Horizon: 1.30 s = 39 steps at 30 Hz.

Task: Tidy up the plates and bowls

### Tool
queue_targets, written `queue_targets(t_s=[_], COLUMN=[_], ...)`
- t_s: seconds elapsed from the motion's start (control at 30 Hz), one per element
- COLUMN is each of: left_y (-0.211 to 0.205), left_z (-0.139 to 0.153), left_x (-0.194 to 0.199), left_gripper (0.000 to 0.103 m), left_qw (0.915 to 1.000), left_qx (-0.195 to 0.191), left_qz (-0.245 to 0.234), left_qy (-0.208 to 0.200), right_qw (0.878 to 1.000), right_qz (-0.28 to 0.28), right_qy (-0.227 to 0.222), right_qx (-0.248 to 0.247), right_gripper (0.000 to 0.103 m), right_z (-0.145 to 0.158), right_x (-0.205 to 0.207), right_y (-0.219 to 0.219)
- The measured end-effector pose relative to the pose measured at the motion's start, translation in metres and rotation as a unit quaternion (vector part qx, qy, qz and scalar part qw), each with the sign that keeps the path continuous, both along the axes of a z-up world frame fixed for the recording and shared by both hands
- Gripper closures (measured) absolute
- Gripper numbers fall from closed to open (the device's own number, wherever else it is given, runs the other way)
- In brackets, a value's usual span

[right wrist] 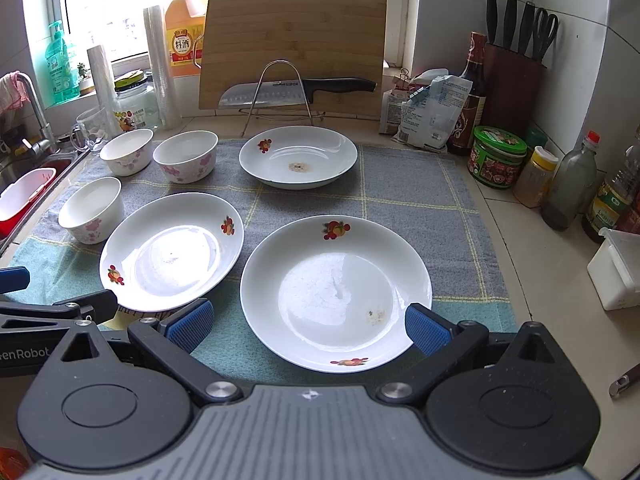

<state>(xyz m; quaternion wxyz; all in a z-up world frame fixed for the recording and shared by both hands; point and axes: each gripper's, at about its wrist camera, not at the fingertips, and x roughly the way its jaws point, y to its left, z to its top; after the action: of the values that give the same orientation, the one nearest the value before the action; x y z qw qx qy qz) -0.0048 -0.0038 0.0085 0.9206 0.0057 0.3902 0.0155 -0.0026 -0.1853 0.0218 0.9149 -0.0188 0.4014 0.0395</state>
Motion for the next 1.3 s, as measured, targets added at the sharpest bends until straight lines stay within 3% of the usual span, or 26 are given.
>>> queue_targets(t_s=[0.77,1.3], left_y=[-0.008,-0.019], left_z=[0.002,0.013], left_x=[-0.005,-0.006], left_gripper=[0.001,0.001], left_qw=[1.0,0.998], left_qx=[-0.002,-0.023], left_qz=[0.001,-0.047], left_qy=[-0.008,-0.036], right_qw=[1.0,0.997], right_qz=[0.008,0.028], right_qy=[-0.019,-0.066], right_qx=[0.01,0.034], right_gripper=[0.0,0.0], right_z=[0.001,0.009], right_x=[-0.01,-0.023], right_y=[-0.008,-0.027])
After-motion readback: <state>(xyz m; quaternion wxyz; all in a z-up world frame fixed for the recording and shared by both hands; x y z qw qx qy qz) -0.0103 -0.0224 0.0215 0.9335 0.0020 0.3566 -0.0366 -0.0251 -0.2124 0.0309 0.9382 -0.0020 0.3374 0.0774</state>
